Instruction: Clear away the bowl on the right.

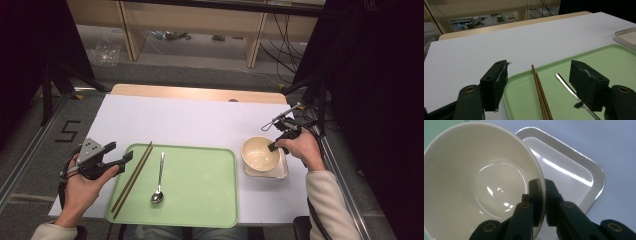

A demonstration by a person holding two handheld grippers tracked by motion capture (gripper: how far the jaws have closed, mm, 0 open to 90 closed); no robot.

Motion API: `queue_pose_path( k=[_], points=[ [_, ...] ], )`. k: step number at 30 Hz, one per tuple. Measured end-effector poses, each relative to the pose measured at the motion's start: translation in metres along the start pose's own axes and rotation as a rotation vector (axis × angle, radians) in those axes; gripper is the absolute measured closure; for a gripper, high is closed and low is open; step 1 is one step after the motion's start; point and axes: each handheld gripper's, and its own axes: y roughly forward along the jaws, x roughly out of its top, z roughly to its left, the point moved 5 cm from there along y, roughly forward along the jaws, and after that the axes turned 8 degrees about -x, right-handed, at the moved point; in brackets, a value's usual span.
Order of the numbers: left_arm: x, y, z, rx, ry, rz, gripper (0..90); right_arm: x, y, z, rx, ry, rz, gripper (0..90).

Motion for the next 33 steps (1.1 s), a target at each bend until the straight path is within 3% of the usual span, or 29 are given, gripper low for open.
queue_pose_path(
  k=[6,13,24,26,33],
  points=[
    [0.000,0.000,0.000,0.001,-0.001,-0.001,30.8,0.012,-0.008,0.018,0.002,-0.065,-0.067,86.2],
    [0.000,0.001,-0.001,0.001,-0.001,0.001,30.9,0.031,-0.014,0.048,0.027,-0.118,-0.096,86.1],
    [-0.001,0.002,-0.002,-0.005,-0.004,0.002,30.9,0.058,-0.001,0.104,0.059,-0.195,-0.060,86.0],
    [-0.001,0.002,-0.002,-0.004,0.000,0.006,30.8,0.063,0.004,0.113,0.057,-0.224,-0.058,86.0],
    [-0.001,0.002,-0.002,-0.005,0.000,0.003,30.8,0.078,0.022,0.145,0.079,-0.258,-0.037,85.9]
  ],
)
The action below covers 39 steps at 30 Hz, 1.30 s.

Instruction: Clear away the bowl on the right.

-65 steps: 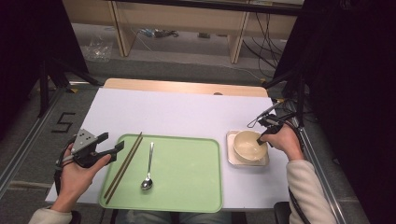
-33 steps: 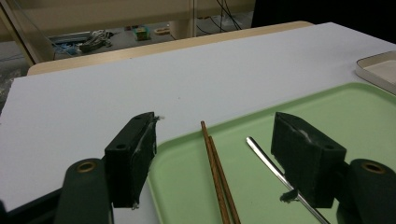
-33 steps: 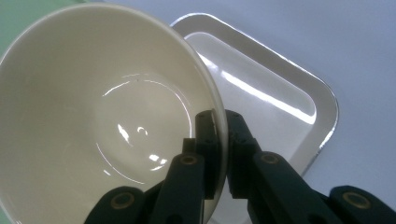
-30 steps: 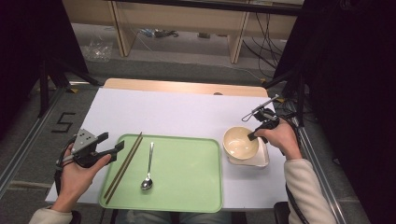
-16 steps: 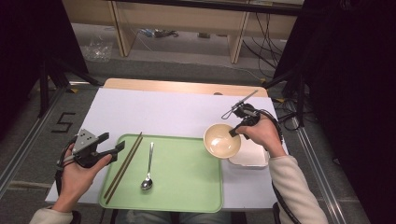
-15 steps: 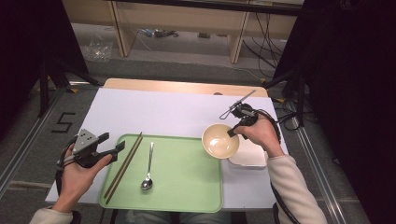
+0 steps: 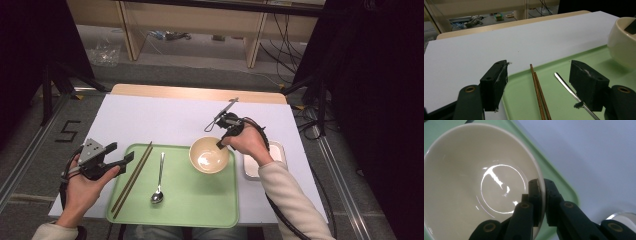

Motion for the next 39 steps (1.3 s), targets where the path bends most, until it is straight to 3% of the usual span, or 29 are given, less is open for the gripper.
queue_pose_path(
  k=[4,19,28,30,35,36,39],
  points=[
    [0.000,0.000,0.001,0.000,-0.001,0.000,30.8,0.012,0.011,0.014,0.015,-0.040,0.004,85.5],
    [0.000,-0.001,0.000,-0.001,-0.002,-0.003,30.8,0.039,0.042,0.048,0.041,-0.075,0.038,85.1],
    [0.001,-0.001,0.000,-0.001,0.000,-0.005,30.8,0.046,0.046,0.058,0.039,-0.080,0.049,85.4],
    [0.001,-0.001,0.000,-0.002,-0.001,-0.004,30.8,0.049,0.048,0.058,0.032,-0.101,0.048,85.5],
    [0.001,-0.001,0.000,-0.002,-0.003,-0.005,30.8,0.054,0.052,0.065,0.053,-0.064,0.047,85.5],
    [0.001,-0.001,0.000,-0.002,-0.002,-0.006,30.8,0.055,0.053,0.064,0.047,-0.082,0.034,85.6],
    [0.001,-0.002,0.001,-0.002,-0.002,-0.006,30.8,0.056,0.052,0.063,0.059,-0.070,0.019,84.8]
  ],
)
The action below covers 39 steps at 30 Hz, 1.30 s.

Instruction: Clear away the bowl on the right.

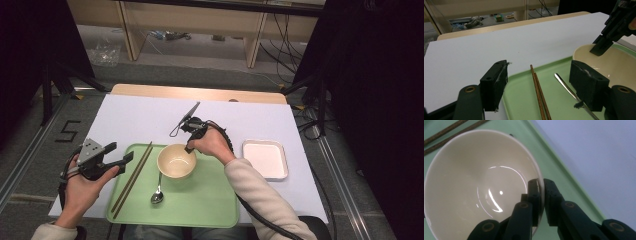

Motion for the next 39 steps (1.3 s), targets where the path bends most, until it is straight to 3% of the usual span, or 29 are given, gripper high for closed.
queue_pose_path(
  k=[2,8,13,19,22,24,26,28,32,36,39],
  points=[
    [0.000,0.000,0.000,0.000,0.000,0.001,30.8,0.001,-0.003,0.000,0.022,0.016,-0.024,83.6],
    [0.000,0.000,-0.001,-0.001,-0.005,-0.002,30.8,-0.001,-0.010,-0.001,0.020,-0.008,-0.040,74.4],
    [0.000,0.000,0.000,-0.001,-0.003,0.001,30.8,-0.005,-0.025,-0.008,-0.007,-0.013,-0.094,63.7],
    [0.000,0.000,0.000,0.001,-0.004,-0.002,30.8,-0.017,-0.048,-0.022,0.011,0.006,-0.143,54.6],
    [-0.001,0.000,0.000,0.002,-0.003,0.000,30.8,-0.028,-0.061,-0.036,-0.002,0.008,-0.163,53.8],
    [-0.001,0.000,0.000,0.002,-0.003,0.001,30.8,-0.039,-0.069,-0.049,-0.012,0.037,-0.162,53.8],
    [0.000,0.000,0.000,0.003,-0.002,0.000,30.8,-0.052,-0.076,-0.066,-0.068,0.060,-0.165,53.9],
    [0.000,0.000,-0.001,0.002,-0.005,-0.001,30.8,-0.066,-0.082,-0.083,-0.110,0.116,-0.154,53.8],
    [0.000,0.001,-0.001,0.004,-0.003,0.001,30.8,-0.096,-0.090,-0.119,-0.181,0.179,-0.138,53.4],
    [0.000,0.000,-0.001,0.004,0.000,0.000,30.8,-0.124,-0.095,-0.145,-0.207,0.238,-0.120,53.3],
    [0.001,0.000,0.000,0.005,0.002,-0.002,30.8,-0.146,-0.099,-0.163,-0.233,0.309,-0.077,53.3]
  ],
)
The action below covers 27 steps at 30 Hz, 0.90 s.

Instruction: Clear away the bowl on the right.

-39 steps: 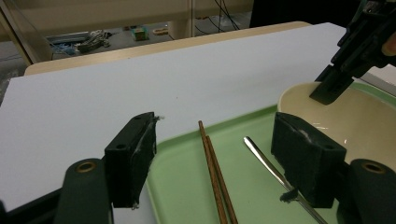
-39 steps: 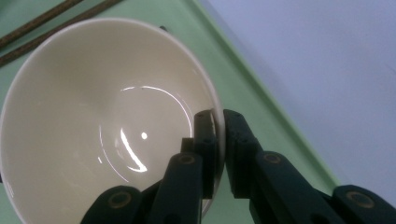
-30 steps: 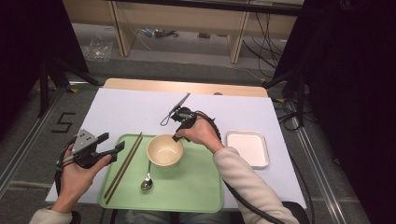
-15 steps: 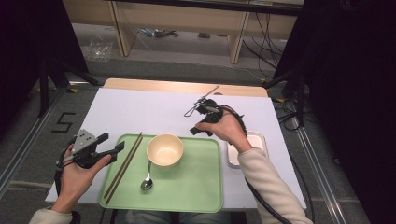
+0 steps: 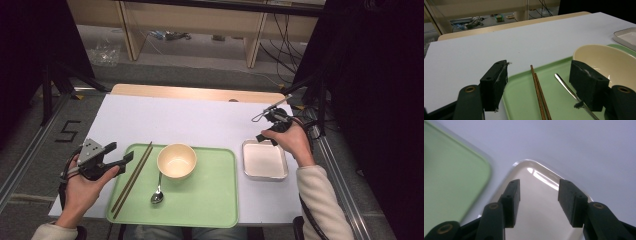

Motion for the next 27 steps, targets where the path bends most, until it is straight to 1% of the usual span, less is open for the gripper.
queue_pose_path(
  k=[1,2,4,5,6,8,9,11,12,13,14,15,16,17,18,20,22,24,25,26,27],
  points=[
    [0.000,0.000,0.000,0.000,0.001,0.000,30.8,-0.006,-0.001,-0.007,-0.008,0.031,0.022,53.1],
    [0.000,0.000,0.001,0.000,0.003,-0.001,30.8,-0.011,-0.001,-0.013,-0.031,0.055,0.034,53.1],
    [0.000,0.000,0.001,0.002,-0.001,0.000,30.8,-0.020,0.001,-0.026,-0.057,0.101,0.066,52.9],
    [0.001,0.000,0.001,0.003,0.000,0.000,30.8,-0.024,0.004,-0.033,-0.057,0.115,0.061,52.9],
    [0.001,0.000,0.001,0.003,-0.003,-0.001,30.8,-0.027,0.006,-0.040,-0.067,0.102,0.065,52.8],
    [0.002,0.000,0.001,0.005,0.001,-0.006,30.8,-0.032,0.008,-0.049,-0.075,0.123,0.085,52.8],
    [0.002,0.000,0.001,0.006,0.000,-0.007,30.8,-0.034,0.010,-0.052,-0.072,0.111,0.086,52.8],
    [0.002,0.000,0.000,0.005,0.000,-0.006,30.8,-0.036,0.012,-0.054,-0.077,0.138,0.082,52.6],
    [0.003,0.001,0.000,0.004,0.001,-0.008,30.8,-0.038,0.012,-0.056,-0.075,0.118,0.089,52.5],
    [0.003,0.001,0.000,0.001,0.003,-0.009,30.8,-0.038,0.012,-0.056,-0.070,0.125,0.086,52.5],
    [0.003,0.002,0.000,-0.002,0.002,-0.008,30.8,-0.039,0.011,-0.055,-0.073,0.140,0.101,52.5],
    [0.004,0.003,0.000,-0.003,0.006,-0.007,30.8,-0.039,0.012,-0.056,-0.080,0.143,0.085,52.5],
    [0.004,0.004,0.000,-0.005,0.004,-0.006,30.8,-0.040,0.011,-0.058,-0.071,0.134,0.081,52.5],
    [0.004,0.004,0.000,-0.007,0.005,-0.004,30.9,-0.041,0.009,-0.058,-0.068,0.142,0.097,52.4],
    [0.004,0.005,0.001,-0.009,0.008,-0.005,30.9,-0.042,0.009,-0.060,-0.079,0.150,0.087,52.3],
    [0.004,0.005,0.001,-0.009,0.005,-0.006,30.9,-0.044,0.008,-0.061,-0.080,0.168,0.080,52.2],
    [0.005,0.006,0.001,-0.007,0.002,-0.008,30.9,-0.045,0.009,-0.064,-0.087,0.168,0.087,52.1],
    [0.004,0.006,0.001,-0.009,0.004,-0.007,30.9,-0.046,0.009,-0.066,-0.076,0.168,0.094,52.1],
    [0.004,0.006,0.001,-0.009,0.002,-0.005,30.9,-0.047,0.009,-0.067,-0.078,0.167,0.095,52.1],
    [0.004,0.006,0.001,-0.010,-0.002,-0.005,30.9,-0.047,0.010,-0.069,-0.081,0.178,0.090,52.0],
    [0.004,0.006,0.001,-0.009,0.002,-0.004,30.9,-0.049,0.011,-0.070,-0.077,0.170,0.082,51.9]
  ],
)
